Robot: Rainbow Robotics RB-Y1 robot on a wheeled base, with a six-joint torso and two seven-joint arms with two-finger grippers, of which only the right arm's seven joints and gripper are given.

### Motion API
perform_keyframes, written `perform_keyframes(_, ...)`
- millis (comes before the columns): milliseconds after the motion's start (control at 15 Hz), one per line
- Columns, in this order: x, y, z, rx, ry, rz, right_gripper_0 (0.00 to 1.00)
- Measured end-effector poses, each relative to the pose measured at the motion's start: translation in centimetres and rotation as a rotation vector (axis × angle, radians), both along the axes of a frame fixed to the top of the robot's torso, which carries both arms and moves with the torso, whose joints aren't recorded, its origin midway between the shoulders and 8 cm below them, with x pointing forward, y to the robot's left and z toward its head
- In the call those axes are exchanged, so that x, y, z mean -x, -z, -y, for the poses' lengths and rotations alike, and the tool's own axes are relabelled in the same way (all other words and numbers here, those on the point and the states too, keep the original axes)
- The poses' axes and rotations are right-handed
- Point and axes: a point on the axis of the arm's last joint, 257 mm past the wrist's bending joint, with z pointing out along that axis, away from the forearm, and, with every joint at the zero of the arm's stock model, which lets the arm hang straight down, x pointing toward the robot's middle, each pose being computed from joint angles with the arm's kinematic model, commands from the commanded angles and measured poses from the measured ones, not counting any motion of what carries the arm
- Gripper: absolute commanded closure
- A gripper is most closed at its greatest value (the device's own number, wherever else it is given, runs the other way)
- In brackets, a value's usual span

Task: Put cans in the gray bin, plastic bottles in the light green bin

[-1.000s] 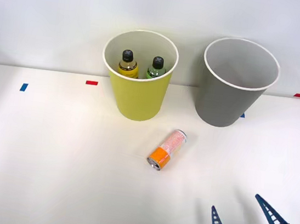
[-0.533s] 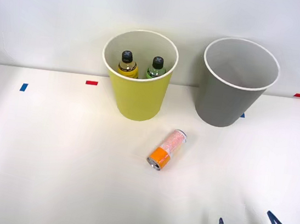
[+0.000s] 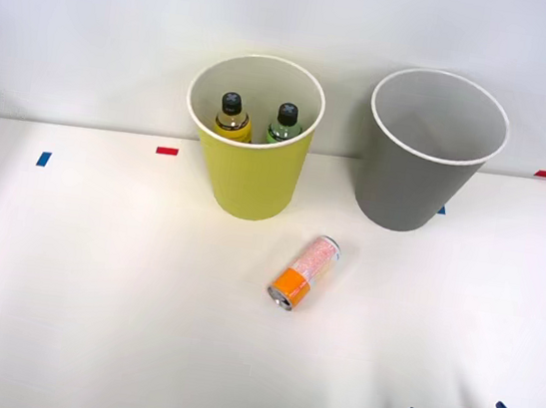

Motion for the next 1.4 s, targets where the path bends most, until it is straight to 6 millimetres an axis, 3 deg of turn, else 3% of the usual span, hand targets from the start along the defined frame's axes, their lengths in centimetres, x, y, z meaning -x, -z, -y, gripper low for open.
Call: perform_keyframes(1400,0.01,-0.01,0.01,0.0,0.0,0.0,0.0)
